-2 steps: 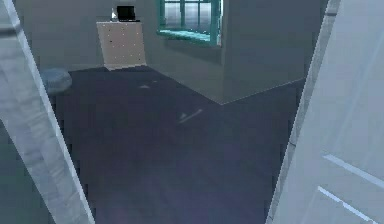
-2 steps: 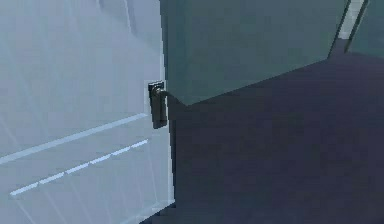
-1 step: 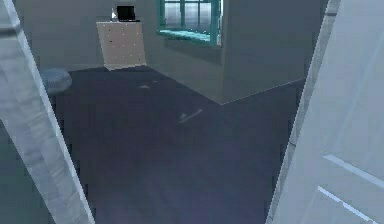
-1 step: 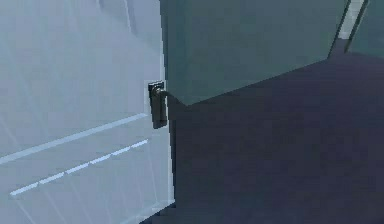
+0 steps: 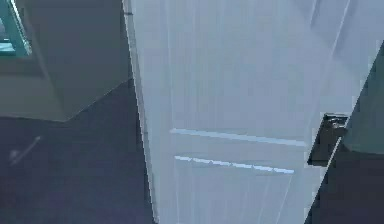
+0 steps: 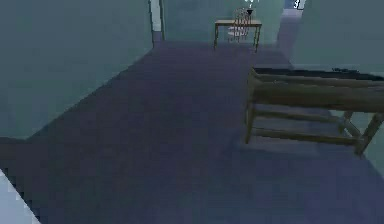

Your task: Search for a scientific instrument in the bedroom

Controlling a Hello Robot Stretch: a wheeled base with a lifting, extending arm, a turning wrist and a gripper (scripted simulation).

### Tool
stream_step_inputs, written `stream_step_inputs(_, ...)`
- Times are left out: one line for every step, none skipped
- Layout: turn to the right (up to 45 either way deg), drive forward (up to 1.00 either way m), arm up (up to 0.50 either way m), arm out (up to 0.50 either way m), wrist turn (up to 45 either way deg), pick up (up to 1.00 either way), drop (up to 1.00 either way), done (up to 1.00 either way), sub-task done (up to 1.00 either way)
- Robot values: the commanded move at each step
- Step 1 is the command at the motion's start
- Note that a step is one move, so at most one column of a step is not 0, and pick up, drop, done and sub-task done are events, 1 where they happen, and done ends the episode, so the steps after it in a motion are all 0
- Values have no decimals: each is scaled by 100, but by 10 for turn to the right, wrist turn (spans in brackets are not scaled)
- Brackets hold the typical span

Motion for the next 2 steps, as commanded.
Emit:
stream_step_inputs(450, 0, 0, 0, 0, 0, 0, 0, 0)
stream_step_inputs(450, 0, 0, 0, 0, 0, 0, 0, 0)
